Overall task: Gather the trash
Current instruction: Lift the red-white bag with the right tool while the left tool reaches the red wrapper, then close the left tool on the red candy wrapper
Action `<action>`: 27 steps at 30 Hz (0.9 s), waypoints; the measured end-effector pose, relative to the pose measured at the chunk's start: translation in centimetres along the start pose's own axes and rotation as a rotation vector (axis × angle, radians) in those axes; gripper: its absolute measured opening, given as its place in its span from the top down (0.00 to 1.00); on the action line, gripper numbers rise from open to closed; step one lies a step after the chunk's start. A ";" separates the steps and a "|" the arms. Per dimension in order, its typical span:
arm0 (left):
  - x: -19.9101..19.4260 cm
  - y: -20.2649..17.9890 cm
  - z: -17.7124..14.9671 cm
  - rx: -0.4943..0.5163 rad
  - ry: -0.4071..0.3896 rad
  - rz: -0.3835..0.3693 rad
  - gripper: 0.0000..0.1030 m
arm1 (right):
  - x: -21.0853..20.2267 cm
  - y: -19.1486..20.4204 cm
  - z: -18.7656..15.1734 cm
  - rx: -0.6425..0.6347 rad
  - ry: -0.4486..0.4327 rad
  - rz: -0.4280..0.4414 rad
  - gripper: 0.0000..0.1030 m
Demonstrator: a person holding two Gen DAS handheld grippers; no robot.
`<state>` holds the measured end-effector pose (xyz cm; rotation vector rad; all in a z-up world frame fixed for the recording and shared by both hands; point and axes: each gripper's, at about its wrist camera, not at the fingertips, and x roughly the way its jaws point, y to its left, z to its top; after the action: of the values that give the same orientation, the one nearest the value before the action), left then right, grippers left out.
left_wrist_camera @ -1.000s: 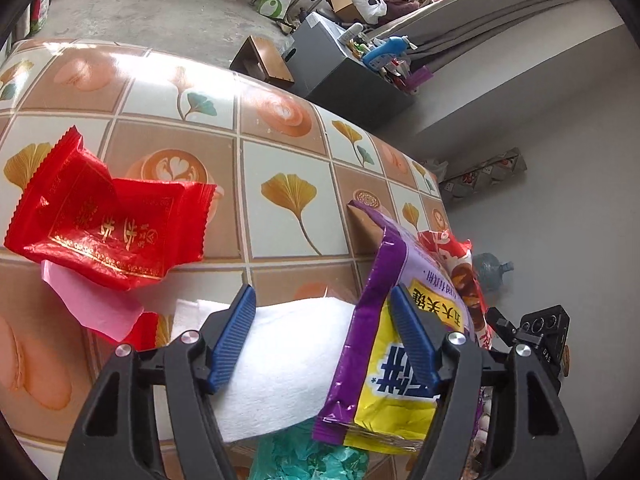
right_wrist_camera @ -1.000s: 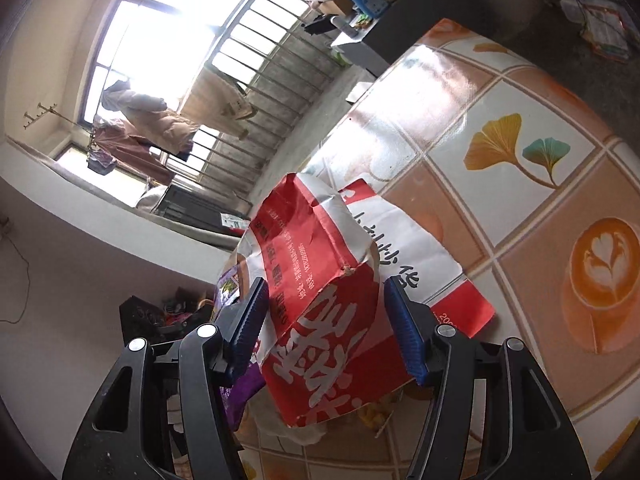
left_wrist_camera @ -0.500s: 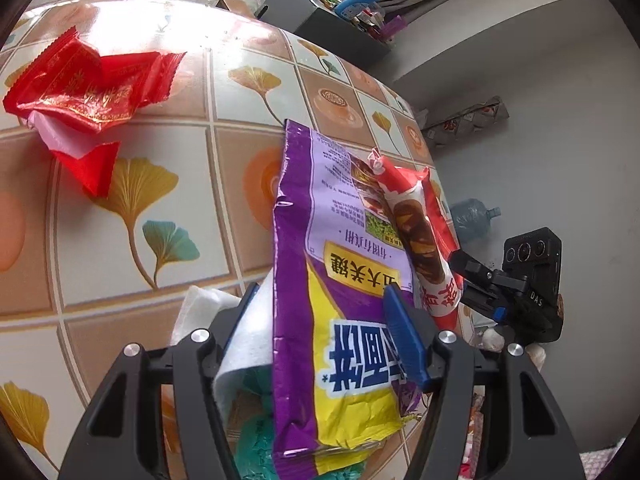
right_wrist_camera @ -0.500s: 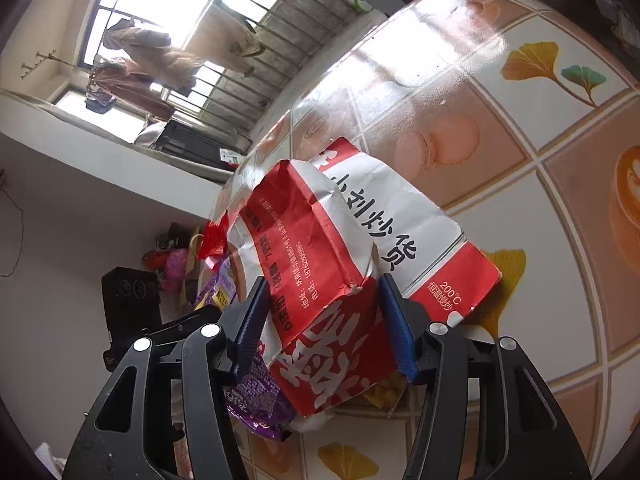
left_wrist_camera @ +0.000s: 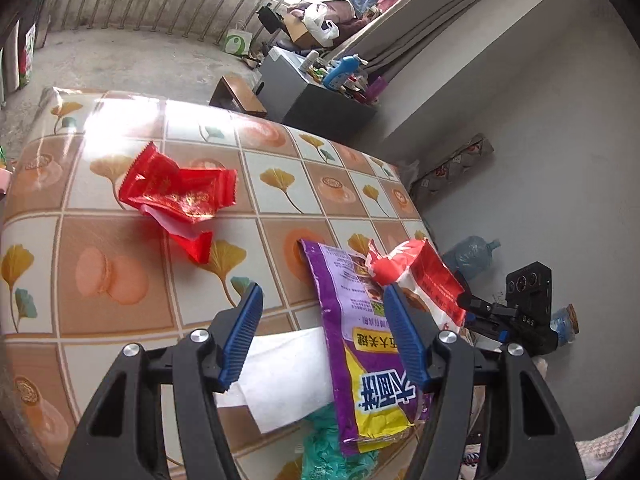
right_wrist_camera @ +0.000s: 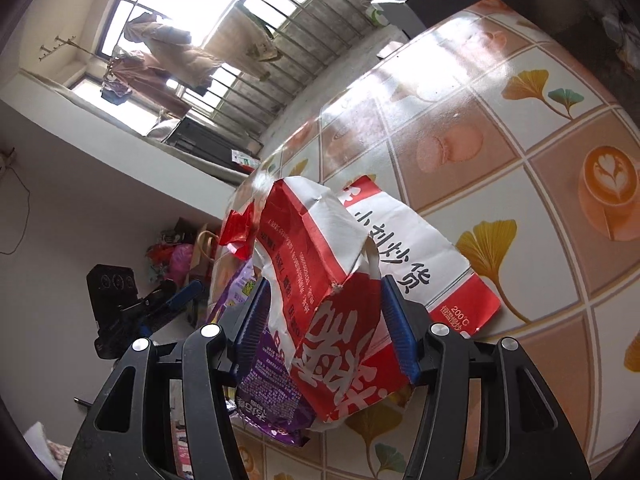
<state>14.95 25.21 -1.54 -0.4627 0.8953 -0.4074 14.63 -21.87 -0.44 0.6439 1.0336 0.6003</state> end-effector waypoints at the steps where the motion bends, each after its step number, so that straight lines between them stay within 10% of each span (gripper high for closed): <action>1: 0.0 0.2 0.6 0.009 -0.023 0.053 0.41 | -0.2 0.0 -0.1 -0.005 -0.009 -0.003 0.47; 6: 1.1 4.2 2.9 -0.065 -0.057 0.267 0.41 | -0.8 -0.5 -0.7 -0.005 -0.031 -0.012 0.47; 15: 4.4 11.8 3.9 -0.424 -0.034 0.168 0.42 | 0.1 -0.6 -1.8 0.004 -0.019 -0.013 0.47; 27: 6.2 10.8 5.4 -0.345 -0.082 0.351 0.77 | 0.1 -1.1 -1.5 -0.003 -0.020 -0.003 0.47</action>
<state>24.33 32.09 -8.48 -0.6192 0.9491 0.0891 13.41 -22.26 -1.84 0.6443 1.0142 0.5916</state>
